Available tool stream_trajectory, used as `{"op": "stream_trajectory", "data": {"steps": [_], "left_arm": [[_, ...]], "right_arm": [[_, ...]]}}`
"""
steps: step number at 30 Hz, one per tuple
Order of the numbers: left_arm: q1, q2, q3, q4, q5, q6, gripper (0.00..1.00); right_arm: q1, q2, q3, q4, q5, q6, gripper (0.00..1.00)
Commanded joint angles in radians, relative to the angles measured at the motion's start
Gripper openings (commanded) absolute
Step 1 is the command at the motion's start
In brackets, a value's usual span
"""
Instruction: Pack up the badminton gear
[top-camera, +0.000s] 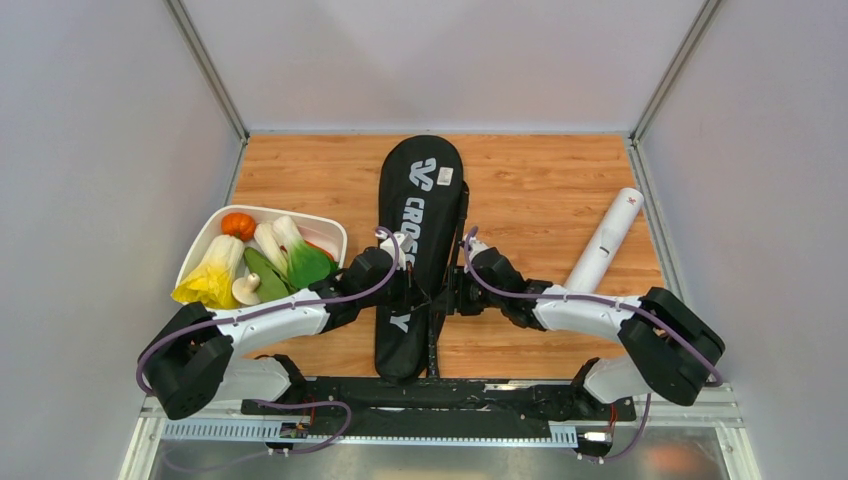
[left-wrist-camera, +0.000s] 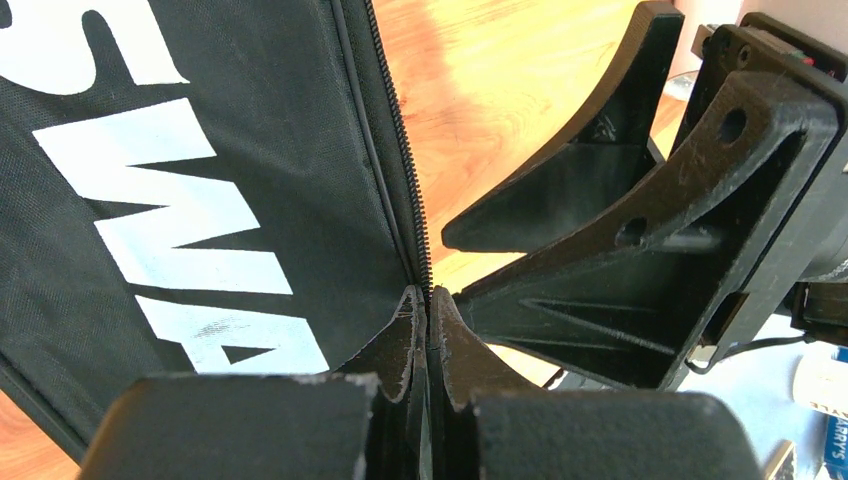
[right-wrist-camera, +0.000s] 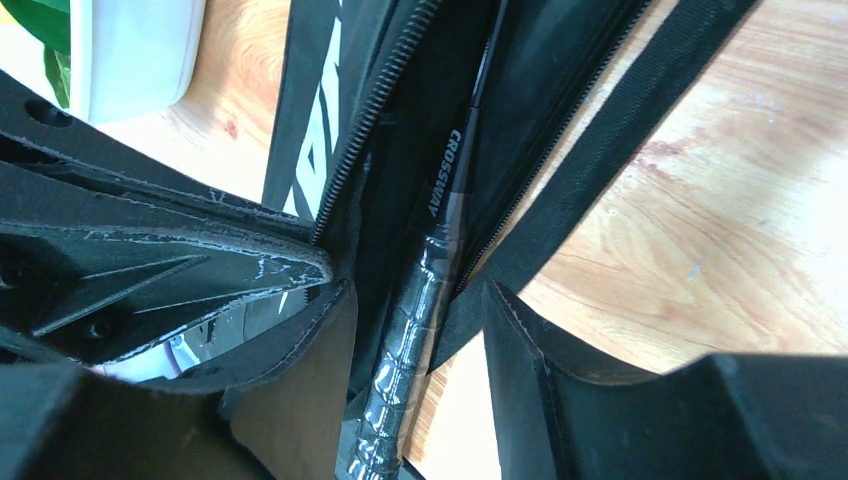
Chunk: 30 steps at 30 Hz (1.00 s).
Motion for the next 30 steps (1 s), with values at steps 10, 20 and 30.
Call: {"op": "stream_trajectory", "data": {"steps": [10, 20, 30], "left_arm": [[-0.002, -0.014, 0.04, 0.031, -0.001, -0.01, 0.0], [-0.003, -0.037, 0.016, 0.039, 0.005, -0.043, 0.0], [-0.003, -0.074, -0.029, 0.04, 0.01, -0.074, 0.0]], "right_arm": [[0.072, 0.165, 0.081, 0.086, 0.069, 0.044, 0.49], [0.084, 0.182, 0.108, 0.107, 0.183, 0.161, 0.01], [0.081, 0.157, 0.148, 0.158, 0.262, 0.273, 0.0]]}}
